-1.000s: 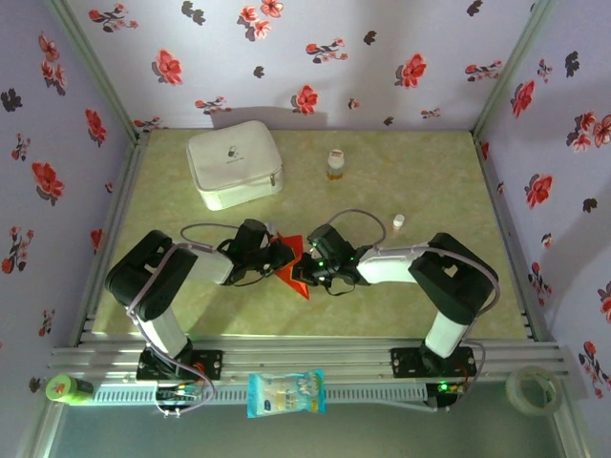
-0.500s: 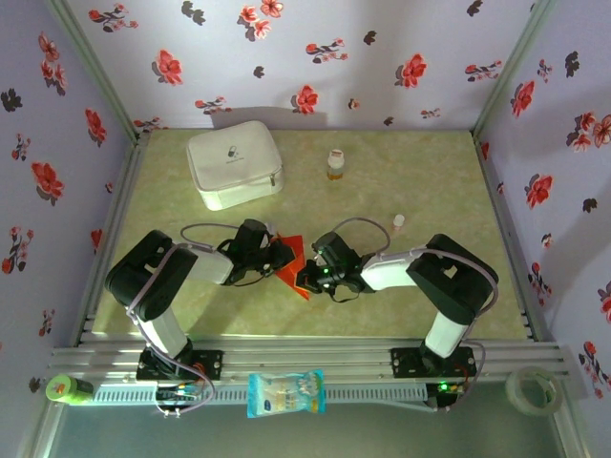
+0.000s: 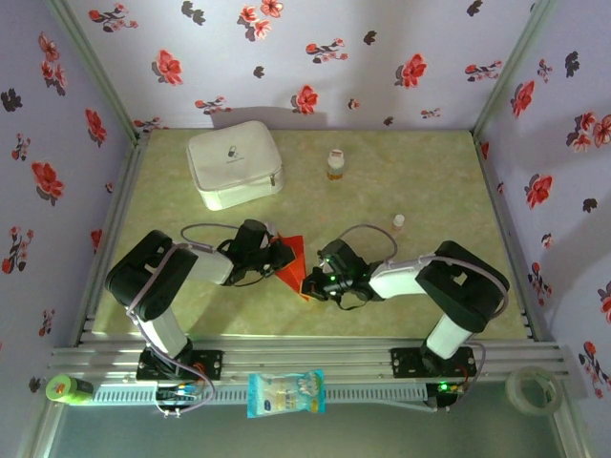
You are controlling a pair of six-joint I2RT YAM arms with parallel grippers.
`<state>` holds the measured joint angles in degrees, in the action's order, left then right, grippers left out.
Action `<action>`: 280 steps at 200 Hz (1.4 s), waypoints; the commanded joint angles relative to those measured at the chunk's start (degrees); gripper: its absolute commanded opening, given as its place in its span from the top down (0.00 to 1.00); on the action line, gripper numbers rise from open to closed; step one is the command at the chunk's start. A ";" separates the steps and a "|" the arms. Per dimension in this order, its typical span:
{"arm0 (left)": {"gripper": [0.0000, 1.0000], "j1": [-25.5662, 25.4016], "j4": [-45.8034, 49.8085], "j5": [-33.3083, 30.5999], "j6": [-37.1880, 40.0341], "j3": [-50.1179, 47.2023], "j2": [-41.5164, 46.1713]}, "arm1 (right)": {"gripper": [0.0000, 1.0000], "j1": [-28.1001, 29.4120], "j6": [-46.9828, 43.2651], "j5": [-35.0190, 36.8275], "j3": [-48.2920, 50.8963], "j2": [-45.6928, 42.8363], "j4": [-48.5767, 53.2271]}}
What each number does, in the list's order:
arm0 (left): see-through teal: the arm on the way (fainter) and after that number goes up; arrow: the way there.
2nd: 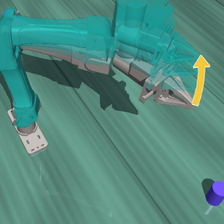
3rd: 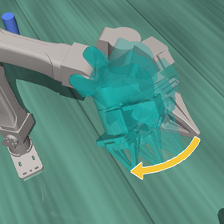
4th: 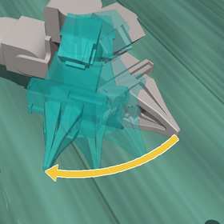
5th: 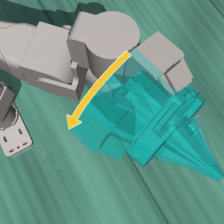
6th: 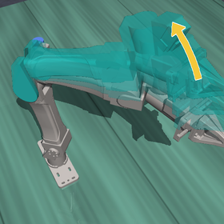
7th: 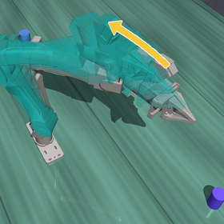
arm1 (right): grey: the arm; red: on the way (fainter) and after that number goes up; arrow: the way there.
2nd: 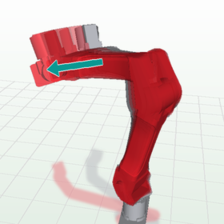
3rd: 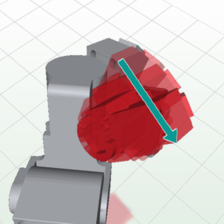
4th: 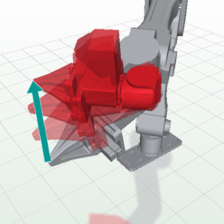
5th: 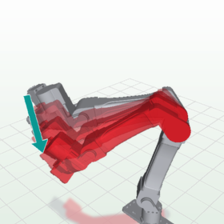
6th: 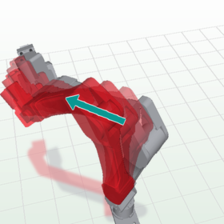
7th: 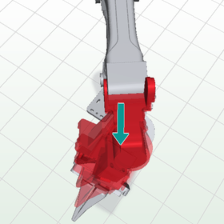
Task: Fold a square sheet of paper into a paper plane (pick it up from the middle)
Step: Perform the fourth fold on the wing at the bottom-center of the table.
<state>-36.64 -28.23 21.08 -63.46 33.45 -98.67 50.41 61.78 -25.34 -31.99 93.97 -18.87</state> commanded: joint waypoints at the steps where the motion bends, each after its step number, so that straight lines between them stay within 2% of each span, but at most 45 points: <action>1: 0.91 -0.10 2.46 -2.37 -0.49 -1.90 -1.26 | 0.98 1.00 0.37 -0.61 2.72 -1.47 3.72; 55: 0.91 -0.14 1.86 -3.10 -1.07 -2.93 -0.74 | 0.98 1.52 -0.40 -0.66 4.81 -3.61 5.77; 122: 0.92 -0.44 1.21 -4.08 -1.75 -3.83 -0.39 | 0.99 2.06 -5.55 -0.43 1.34 -7.26 17.24; 165: 0.91 -1.54 0.29 -4.86 -2.80 -4.51 -0.05 | 0.98 1.25 -7.04 4.85 -1.69 -14.91 23.13; 188: 0.92 -2.82 0.19 -7.02 -4.26 -5.10 1.07 | 0.97 -0.76 -6.86 4.52 -2.68 -17.03 22.46; 243: 0.92 -6.72 4.59 -14.70 -6.41 -6.07 6.66 | 0.96 -1.91 -3.08 1.43 -8.80 -9.01 15.39; 280: 0.91 -7.30 5.47 -15.88 -6.50 -5.95 7.88 | 0.96 -1.96 -1.05 0.38 -11.62 -3.34 11.49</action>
<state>-43.53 -26.24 8.47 -69.10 28.21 -91.85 48.64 58.61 -23.86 -41.17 87.96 -3.99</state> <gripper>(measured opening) 0.087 0.046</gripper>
